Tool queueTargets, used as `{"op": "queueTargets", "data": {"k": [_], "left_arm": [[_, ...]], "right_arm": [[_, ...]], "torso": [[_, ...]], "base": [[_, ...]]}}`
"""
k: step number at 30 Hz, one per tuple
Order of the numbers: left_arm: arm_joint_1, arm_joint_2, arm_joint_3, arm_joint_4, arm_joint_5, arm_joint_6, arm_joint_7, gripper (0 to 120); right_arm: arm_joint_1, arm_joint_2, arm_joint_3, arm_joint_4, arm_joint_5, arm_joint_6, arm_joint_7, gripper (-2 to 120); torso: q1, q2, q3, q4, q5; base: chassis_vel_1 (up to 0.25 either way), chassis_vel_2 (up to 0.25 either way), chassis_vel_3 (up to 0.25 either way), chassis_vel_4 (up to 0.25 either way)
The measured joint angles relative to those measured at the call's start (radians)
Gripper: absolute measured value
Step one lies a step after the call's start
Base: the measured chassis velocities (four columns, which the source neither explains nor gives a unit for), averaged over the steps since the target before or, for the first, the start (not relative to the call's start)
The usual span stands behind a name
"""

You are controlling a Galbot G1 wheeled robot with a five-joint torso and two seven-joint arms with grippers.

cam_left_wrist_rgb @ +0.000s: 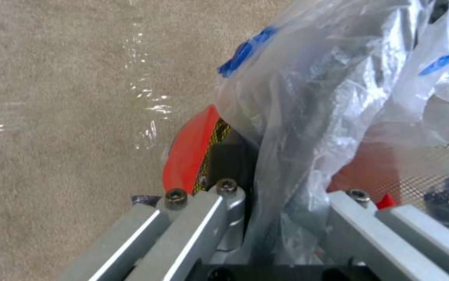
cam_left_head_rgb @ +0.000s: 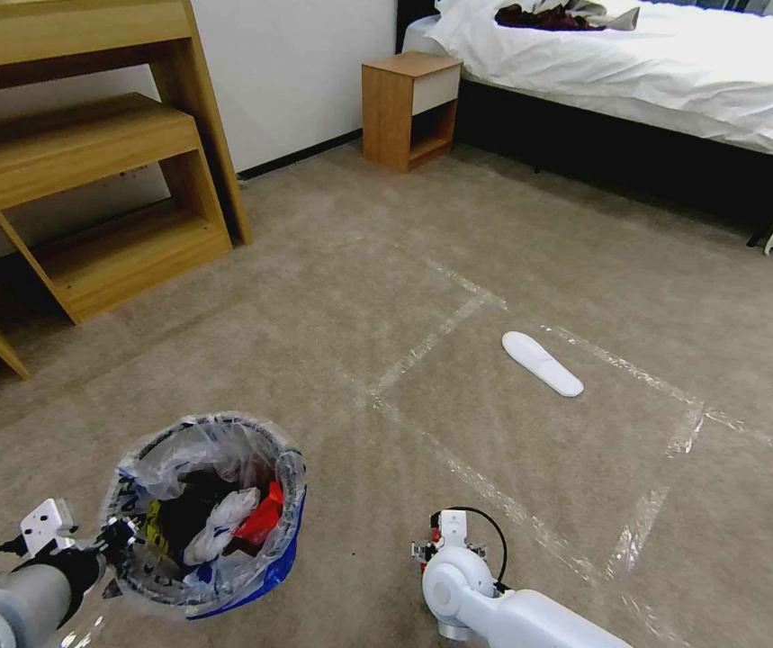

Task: Pick up the trash bin and place the garbage on the floor into it.

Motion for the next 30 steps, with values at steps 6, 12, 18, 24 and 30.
{"op": "queueTargets", "data": {"k": [6,12,18,24,30], "left_arm": [[0.009,0.0,-0.002,0.0,0.001,0.0,0.0,0],[0.007,-0.005,0.005,0.0,0.005,0.0,-0.001,0],[0.006,-0.007,0.008,0.0,0.007,0.0,-0.001,0],[0.006,-0.01,0.009,0.0,0.009,0.0,-0.001,0],[0.004,-0.012,0.01,0.0,0.012,0.0,-0.001,0]], "right_arm": [[-0.013,0.01,0.011,-0.019,-0.017,0.003,-0.01,100],[-0.028,0.013,0.026,-0.035,-0.032,0.007,-0.022,100],[-0.03,0.015,0.035,-0.045,-0.034,0.009,-0.029,100],[-0.03,0.04,0.033,-0.07,-0.04,0.017,-0.035,100],[-0.03,0.06,0.029,-0.079,-0.042,0.019,-0.038,100]], "torso": [[0.0,0.0,0.0,0.0,0.0],[0.0,0.0,0.0,0.0,0.0],[0.0,0.0,0.0,0.0,-0.0001],[0.0,0.0,0.0,0.0,-0.0001],[0.0,0.0,0.0,0.0,0.0]], "base": [[0.0,0.0,0.0,0.0],[0.0,0.0,0.0,0.0],[0.0,0.0,0.0,0.0],[0.0,0.0,0.0,0.0],[0.0,0.0,0.0,0.0]]}}
